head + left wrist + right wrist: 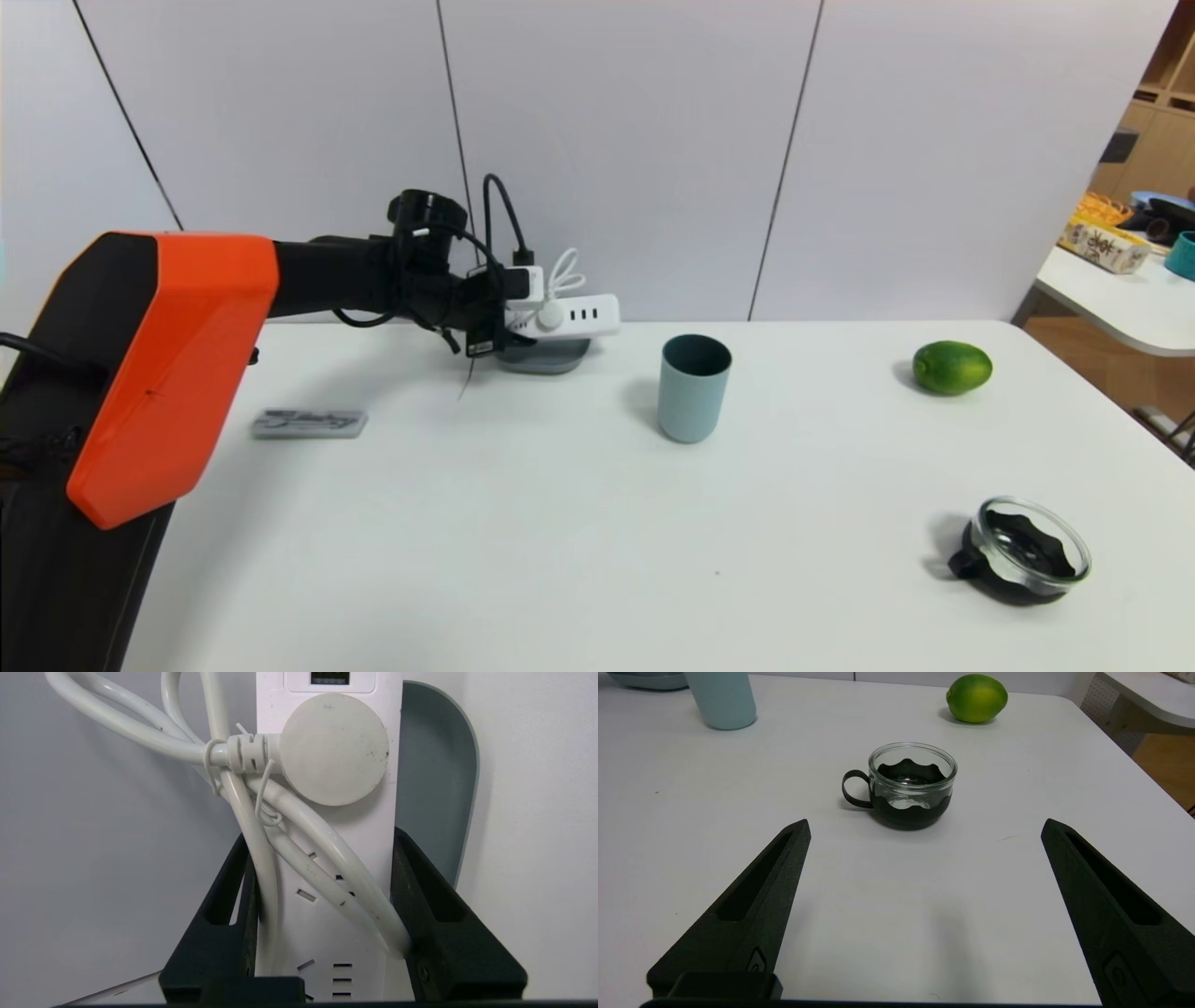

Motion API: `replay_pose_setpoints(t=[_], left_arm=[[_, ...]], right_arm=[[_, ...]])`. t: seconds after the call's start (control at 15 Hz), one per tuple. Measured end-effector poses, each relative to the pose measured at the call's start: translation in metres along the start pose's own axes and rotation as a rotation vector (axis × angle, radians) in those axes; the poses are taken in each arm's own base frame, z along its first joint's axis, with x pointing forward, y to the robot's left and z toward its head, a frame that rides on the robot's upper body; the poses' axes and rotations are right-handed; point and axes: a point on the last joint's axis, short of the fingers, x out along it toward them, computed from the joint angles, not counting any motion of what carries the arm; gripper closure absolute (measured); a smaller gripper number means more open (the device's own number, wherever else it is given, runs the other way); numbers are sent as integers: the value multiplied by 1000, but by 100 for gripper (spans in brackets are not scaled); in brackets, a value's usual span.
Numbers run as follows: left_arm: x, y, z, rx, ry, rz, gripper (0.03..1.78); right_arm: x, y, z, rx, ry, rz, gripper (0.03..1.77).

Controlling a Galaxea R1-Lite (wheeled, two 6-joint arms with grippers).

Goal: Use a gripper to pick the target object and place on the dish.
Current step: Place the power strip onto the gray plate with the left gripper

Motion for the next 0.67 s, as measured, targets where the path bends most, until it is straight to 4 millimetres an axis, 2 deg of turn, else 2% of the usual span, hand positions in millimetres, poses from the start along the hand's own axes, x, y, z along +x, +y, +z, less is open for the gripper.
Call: replay_pose_setpoints(t=[0.47,0.67], left_arm=[[6,-4,-3,-6,-7,-16,96],[7,-5,-4,-8,-5,-20,68]], right_arm=[[0,0,0,0,0,0,9],[0,0,0,0,-1,0,9]])
